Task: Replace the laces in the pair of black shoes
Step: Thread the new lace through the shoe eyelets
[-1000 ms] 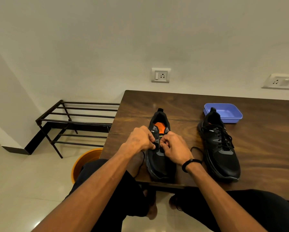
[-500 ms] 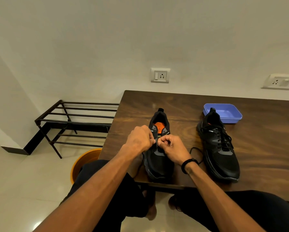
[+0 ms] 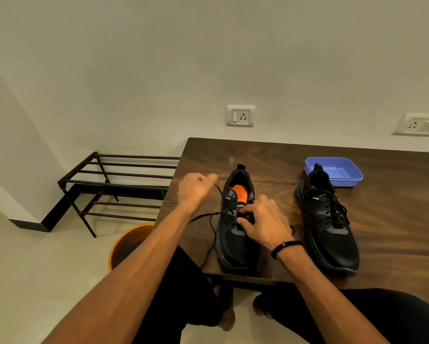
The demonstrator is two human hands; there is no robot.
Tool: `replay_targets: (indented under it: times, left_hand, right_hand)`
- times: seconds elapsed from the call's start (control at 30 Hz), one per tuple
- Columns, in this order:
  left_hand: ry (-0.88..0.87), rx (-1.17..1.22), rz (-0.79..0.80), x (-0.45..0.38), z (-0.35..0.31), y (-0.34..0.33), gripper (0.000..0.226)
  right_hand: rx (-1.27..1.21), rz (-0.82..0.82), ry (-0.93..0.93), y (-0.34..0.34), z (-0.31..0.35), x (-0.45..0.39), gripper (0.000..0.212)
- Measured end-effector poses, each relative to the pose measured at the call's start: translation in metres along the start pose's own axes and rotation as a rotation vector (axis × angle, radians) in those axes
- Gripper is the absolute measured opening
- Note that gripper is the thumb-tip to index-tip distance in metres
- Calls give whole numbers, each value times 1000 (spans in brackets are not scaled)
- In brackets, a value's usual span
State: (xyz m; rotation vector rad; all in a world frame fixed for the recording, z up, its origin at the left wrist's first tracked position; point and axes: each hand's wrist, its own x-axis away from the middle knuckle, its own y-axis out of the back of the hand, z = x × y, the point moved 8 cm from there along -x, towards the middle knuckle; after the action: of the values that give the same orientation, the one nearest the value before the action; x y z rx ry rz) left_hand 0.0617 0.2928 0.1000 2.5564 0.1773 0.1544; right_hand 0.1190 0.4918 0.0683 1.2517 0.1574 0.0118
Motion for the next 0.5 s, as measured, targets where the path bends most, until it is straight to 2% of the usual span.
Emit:
replay_targets:
  times: [0.1,0.17,0.2,0.23,0.27,0.33,0.4,0.5]
  left_hand:
    - [259,626,-323,-5,35,51,31]
    - [376,947,-551,6,58,76,25]
    - [415,1039,-604,10,67,79,21]
    - [416,1023,-623,12,70,82,22]
    - [364,899,-603,9,69,84,23]
    - [112,443,-407,-4,48,73,16]
    - [-138,72,-61,-5,20,35,11]
    - [-311,-227,347,5,5,-18,20]
  right_hand:
    - [-42,-19,13,6,-1,1,32]
    - [-157,2,-8,6,-6,0,36]
    - [-208,20,-14,6,-9,-1,40]
    - [-239,41,-16,6,-11,-1,46]
    - [-244,67,-9,7,-12,-2,50]
    - [-227,108,6,10,-11,-2,55]
    - [-238,125,3,13,-10,-2,57]
    - [-227,108,5,11,-10,-1,58]
